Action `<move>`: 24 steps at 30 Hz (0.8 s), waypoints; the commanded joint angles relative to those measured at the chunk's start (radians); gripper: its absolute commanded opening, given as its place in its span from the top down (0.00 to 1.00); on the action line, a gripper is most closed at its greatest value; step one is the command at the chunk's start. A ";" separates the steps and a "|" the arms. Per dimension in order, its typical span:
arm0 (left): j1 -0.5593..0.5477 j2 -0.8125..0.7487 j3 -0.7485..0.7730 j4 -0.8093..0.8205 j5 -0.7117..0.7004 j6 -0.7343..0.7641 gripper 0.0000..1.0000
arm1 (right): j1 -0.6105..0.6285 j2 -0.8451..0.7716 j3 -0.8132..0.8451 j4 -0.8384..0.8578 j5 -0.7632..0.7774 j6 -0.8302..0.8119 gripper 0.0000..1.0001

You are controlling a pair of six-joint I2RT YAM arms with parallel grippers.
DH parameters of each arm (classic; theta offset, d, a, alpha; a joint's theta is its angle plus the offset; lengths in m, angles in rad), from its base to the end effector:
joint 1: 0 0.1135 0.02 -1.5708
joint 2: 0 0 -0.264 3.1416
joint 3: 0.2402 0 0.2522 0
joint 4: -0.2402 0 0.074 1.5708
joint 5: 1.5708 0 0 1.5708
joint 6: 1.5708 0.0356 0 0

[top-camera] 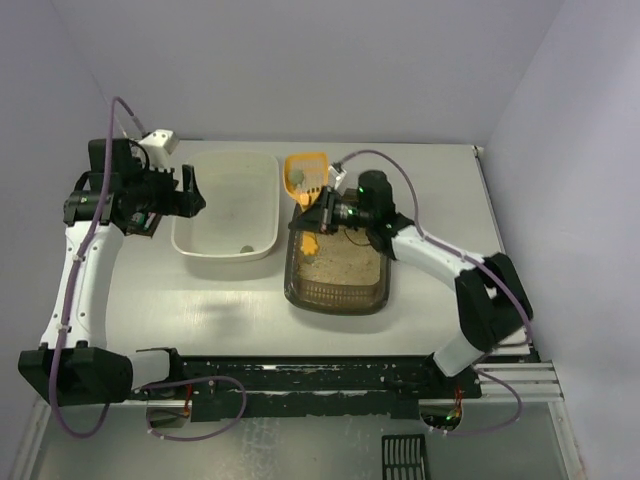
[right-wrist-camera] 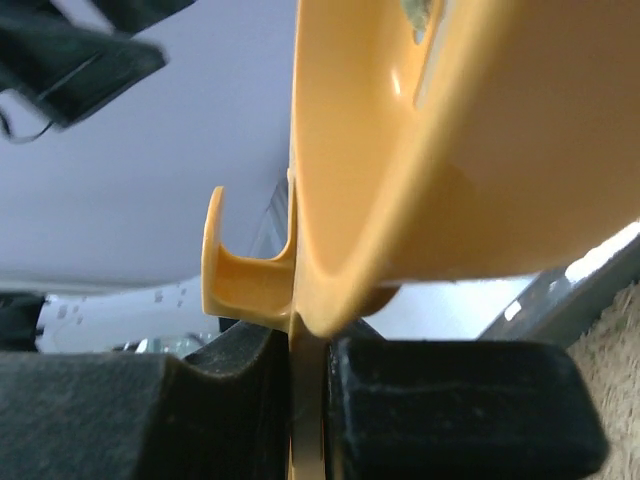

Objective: Clean the litter box

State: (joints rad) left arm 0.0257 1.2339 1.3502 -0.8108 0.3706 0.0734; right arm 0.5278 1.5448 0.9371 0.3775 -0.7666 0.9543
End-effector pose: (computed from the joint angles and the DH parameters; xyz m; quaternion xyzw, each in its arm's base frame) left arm 0.2517 -0.0064 0.3821 0.0994 0.8879 -0.1460 0.4248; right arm 0.2861 0.1953 0.2641 -0.0732 0.7595 0.6051 0.2272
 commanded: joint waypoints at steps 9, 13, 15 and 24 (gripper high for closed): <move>0.032 0.014 0.163 -0.076 0.064 -0.027 0.03 | 0.210 0.379 0.641 -0.819 0.409 -0.376 1.00; 0.031 -0.004 0.176 -0.069 -0.029 -0.031 0.04 | 0.258 0.492 0.845 -1.020 0.543 -0.447 1.00; 0.034 -0.017 0.191 -0.047 -0.161 -0.064 0.05 | 0.294 0.564 0.976 -1.134 0.631 -0.492 1.00; 0.046 -0.022 0.312 -0.068 -0.528 -0.064 0.03 | 0.426 0.778 1.402 -1.459 0.961 -0.619 1.00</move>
State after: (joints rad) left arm 0.0643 1.2392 1.6264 -0.8703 -0.0048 0.0147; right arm 0.9016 2.2761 2.2086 -0.8833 -0.0048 0.4191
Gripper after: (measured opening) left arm 0.969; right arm 0.100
